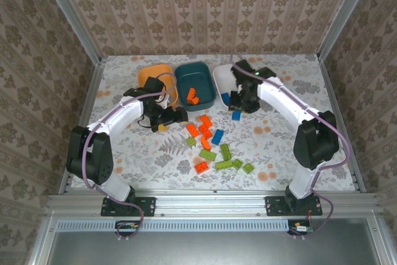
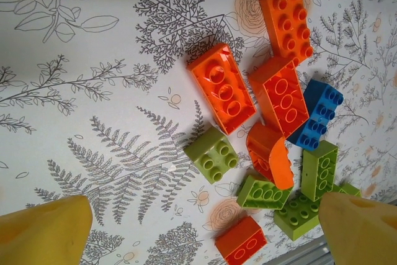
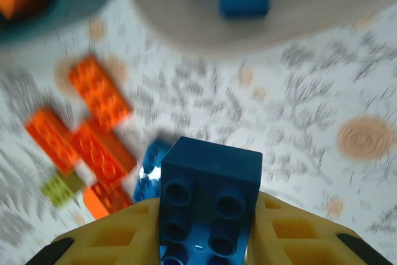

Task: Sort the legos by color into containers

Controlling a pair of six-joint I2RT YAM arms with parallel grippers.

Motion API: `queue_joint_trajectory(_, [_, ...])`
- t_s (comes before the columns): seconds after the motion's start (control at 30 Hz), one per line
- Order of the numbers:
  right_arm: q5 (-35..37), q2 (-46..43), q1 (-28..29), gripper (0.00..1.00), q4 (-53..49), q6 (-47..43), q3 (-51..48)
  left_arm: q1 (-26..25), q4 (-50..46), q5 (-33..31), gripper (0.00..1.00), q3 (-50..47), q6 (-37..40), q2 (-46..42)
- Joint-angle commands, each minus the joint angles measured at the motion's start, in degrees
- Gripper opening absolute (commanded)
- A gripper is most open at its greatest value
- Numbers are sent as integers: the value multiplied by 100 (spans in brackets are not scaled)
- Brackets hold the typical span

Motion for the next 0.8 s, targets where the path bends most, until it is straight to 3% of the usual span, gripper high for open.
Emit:
queue_joint_trajectory(0.0, [-387, 184, -394, 32, 653, 626, 268, 29, -22, 113, 95, -85, -4, -235])
queue_joint_trajectory(0.17, [-569, 981, -786, 32, 1263, 957, 772, 31, -94, 90, 95, -155, -14, -367])
queue_joint_trajectory(0.57, [-656, 2738, -871, 34, 1268, 905, 2272, 152, -557, -102, 96, -119, 83, -624])
queue_joint_trajectory(0.77, [-732, 2997, -936, 50, 1037, 843, 2841, 308, -620, -59, 96, 19, 137, -549])
